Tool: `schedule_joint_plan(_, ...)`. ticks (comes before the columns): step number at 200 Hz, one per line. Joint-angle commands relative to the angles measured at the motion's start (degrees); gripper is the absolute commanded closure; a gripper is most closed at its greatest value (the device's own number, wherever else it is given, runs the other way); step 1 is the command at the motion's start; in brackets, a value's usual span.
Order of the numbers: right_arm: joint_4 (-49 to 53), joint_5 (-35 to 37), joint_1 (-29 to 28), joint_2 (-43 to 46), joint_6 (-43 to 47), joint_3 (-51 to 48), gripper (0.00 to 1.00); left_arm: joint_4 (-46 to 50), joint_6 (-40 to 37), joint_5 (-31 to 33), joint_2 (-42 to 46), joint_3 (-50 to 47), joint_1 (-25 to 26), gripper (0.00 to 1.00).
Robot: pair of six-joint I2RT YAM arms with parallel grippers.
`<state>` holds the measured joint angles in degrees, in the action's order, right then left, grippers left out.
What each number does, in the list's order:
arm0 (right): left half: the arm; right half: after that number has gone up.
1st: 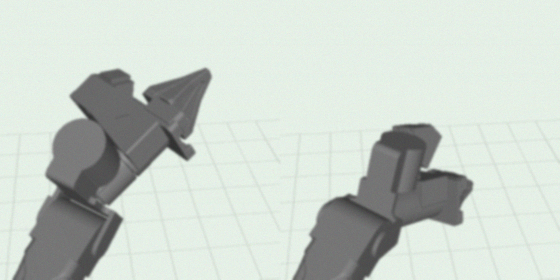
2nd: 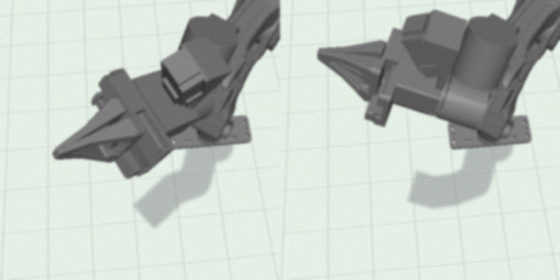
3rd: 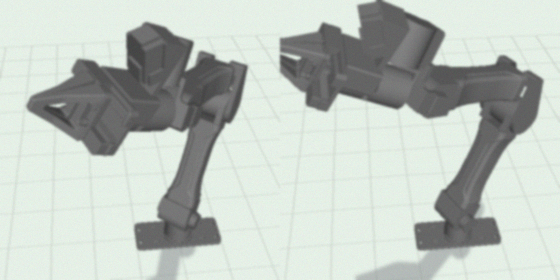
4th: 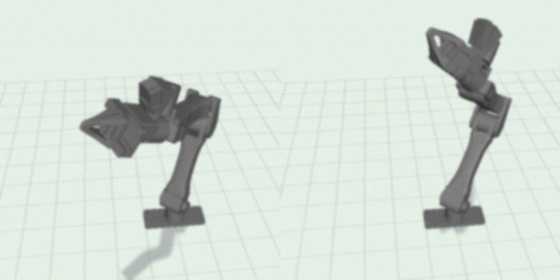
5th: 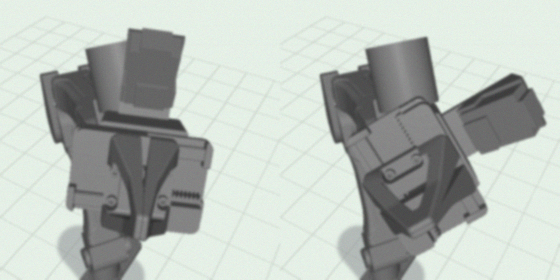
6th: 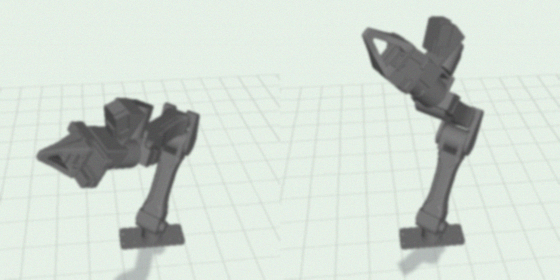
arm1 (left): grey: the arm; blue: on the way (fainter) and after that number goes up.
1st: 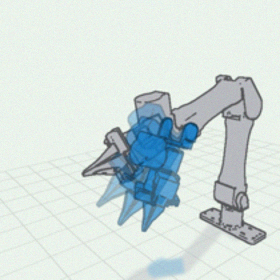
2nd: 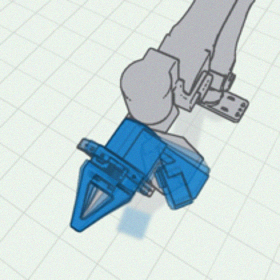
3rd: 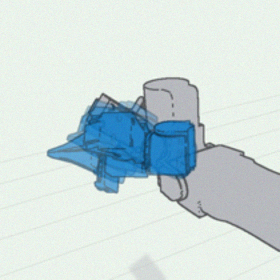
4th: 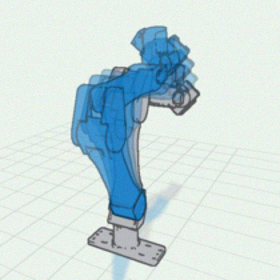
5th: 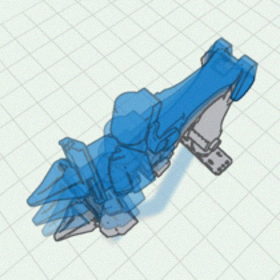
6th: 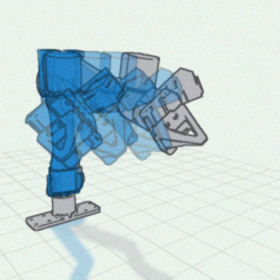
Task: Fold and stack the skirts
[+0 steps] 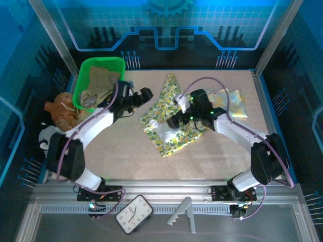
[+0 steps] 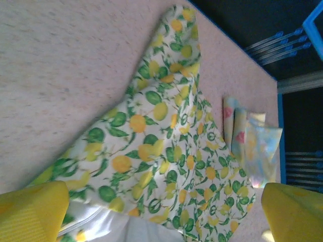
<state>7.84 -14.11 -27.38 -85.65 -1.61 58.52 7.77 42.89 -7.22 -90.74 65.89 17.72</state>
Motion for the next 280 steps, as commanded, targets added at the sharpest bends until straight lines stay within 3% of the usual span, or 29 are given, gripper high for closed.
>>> schedule_joint_plan(1, -10.0, 6.15, 2.69, 2.3, -22.9, -5.98, 0.0, 6.88, -4.5, -4.03, -9.39, 9.49, 3.07, 0.01)
schedule_joint_plan(22, -14.76, 8.26, 3.95, 3.83, -31.45, -12.67, 0.0, 13.61, -7.09, -6.61, -18.95, 20.33, 5.05, 0.01)
schedule_joint_plan(52, -8.75, 11.68, 4.34, 1.93, -43.47, -13.78, 0.0, 22.96, -9.39, -10.94, -30.82, 33.61, 6.65, 0.01)
schedule_joint_plan(87, -3.02, 10.15, 4.26, -2.88, -52.12, -13.12, 0.0, 30.64, -9.26, -5.68, -36.58, 38.04, 7.23, 0.02)
schedule_joint_plan(107, -1.18, 10.24, 3.86, -4.56, -52.48, -11.81, 0.0, 33.64, -10.7, -1.31, -36.94, 38.0, 7.25, 0.15)
schedule_joint_plan(153, 1.88, 12.72, 3.53, -6.02, -52.3, -11.41, 0.0, 33.73, -15.6, 0.73, -35.2, 35.9, 7.31, 0.45)
schedule_joint_plan(233, 1.51, 12.31, 3.69, -8.1, -53.77, -12.54, 0.0, 34.07, -17.05, -1.43, -38.32, 39.38, 7.29, 0.71)
schedule_joint_plan(263, 1.15, 12.35, 4.08, -8.79, -54.73, -13.08, 0.0, 33.12, -17.63, -0.22, -36.13, 38.26, 7.2, 1.0)
schedule_joint_plan(280, 1.37, 12.61, 4.35, -8.7, -54.58, -13.12, 0.0, 30.3, -17.78, 1.33, -31.63, 34.12, 6.44, 1.0)
